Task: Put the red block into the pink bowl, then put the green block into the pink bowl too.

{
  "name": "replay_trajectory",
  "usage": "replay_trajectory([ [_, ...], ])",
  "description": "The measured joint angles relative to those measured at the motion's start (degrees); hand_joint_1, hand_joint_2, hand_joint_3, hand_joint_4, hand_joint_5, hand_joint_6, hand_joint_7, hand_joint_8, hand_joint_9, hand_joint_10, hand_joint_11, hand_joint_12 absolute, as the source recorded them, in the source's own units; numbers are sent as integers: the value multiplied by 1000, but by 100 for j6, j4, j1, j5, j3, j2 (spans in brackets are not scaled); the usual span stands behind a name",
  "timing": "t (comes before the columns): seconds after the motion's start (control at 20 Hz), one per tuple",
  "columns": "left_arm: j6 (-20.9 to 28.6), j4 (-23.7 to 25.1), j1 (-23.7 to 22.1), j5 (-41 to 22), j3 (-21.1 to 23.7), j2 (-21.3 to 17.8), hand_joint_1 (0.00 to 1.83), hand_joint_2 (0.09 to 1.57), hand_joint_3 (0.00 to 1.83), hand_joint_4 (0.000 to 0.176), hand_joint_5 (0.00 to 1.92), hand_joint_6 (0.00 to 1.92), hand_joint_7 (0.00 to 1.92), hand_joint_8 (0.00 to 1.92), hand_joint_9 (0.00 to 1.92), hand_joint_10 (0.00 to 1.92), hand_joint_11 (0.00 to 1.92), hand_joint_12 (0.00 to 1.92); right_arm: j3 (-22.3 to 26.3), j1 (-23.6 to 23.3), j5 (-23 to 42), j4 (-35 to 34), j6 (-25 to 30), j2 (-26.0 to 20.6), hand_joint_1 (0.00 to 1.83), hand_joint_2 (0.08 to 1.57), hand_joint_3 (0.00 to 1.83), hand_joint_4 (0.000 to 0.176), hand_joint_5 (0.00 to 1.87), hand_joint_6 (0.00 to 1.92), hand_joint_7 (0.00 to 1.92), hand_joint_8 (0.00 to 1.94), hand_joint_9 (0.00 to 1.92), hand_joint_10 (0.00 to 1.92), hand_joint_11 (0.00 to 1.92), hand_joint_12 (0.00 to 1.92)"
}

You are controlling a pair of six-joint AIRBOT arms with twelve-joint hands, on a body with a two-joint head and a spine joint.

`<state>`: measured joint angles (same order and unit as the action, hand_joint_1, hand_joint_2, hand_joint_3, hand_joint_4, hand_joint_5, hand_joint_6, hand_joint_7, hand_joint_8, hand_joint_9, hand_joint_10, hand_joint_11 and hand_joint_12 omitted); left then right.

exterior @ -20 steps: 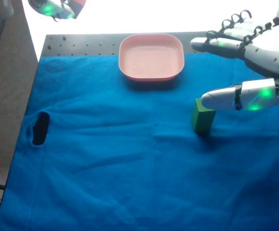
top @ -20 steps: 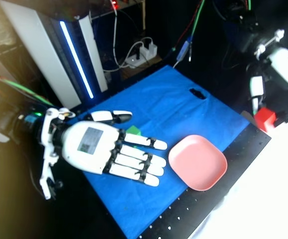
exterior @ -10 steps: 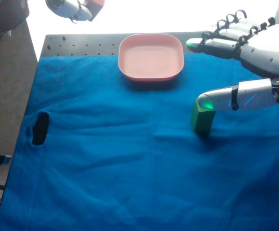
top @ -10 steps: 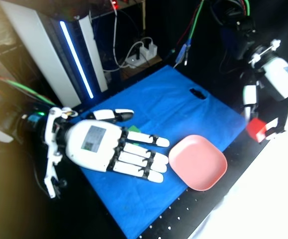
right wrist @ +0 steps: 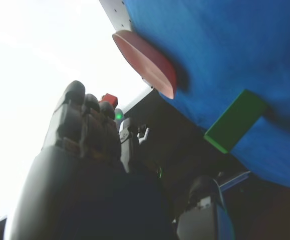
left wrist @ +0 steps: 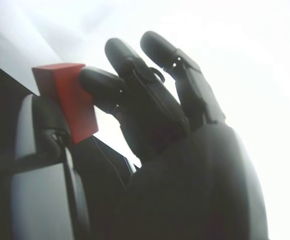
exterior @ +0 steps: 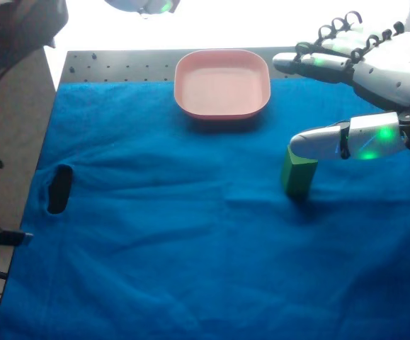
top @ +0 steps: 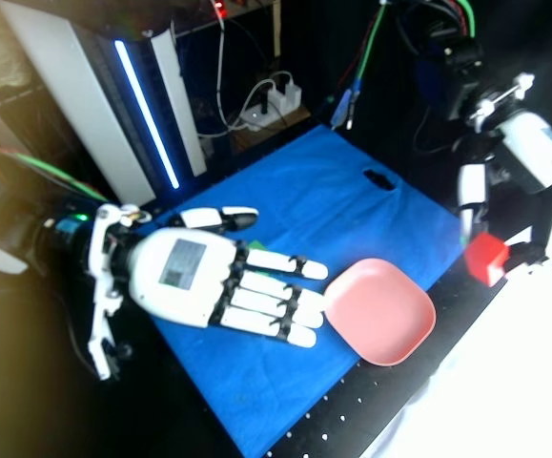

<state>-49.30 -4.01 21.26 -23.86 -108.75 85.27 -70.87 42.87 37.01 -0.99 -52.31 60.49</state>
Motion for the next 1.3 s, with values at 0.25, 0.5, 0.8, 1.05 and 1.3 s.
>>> replay_trajectory([
  [0.25,90,-2,42,-92,-46,142,1209,1114,1,33,945,998,1009,978,965,0,279,1089,-17,0,-2,17,44,26,0,875,4,176,108,1,102,2,50,2,0,247],
  [0.5,411,70,131,-306,-116,203,1215,1122,1,0,960,918,971,1099,982,25,291,1291,-20,0,-2,63,105,42,0,864,0,175,100,1,98,2,46,4,0,237],
  [0.8,876,98,409,-428,-304,387,1213,1098,0,37,967,989,1058,846,1063,46,522,1086,-24,-20,-4,85,153,44,0,854,0,176,117,3,105,1,49,2,0,245],
  [1.05,896,245,413,-424,-337,535,1203,1083,2,40,1022,905,1049,761,1118,13,632,1097,-33,-20,0,96,153,44,0,888,2,176,125,1,132,1,82,3,0,335],
  [1.3,903,234,413,-472,-337,570,1215,1104,1,31,950,1008,1047,897,1121,8,603,1131,-37,-20,-2,107,160,61,0,912,4,167,112,1,129,1,93,3,0,357],
])
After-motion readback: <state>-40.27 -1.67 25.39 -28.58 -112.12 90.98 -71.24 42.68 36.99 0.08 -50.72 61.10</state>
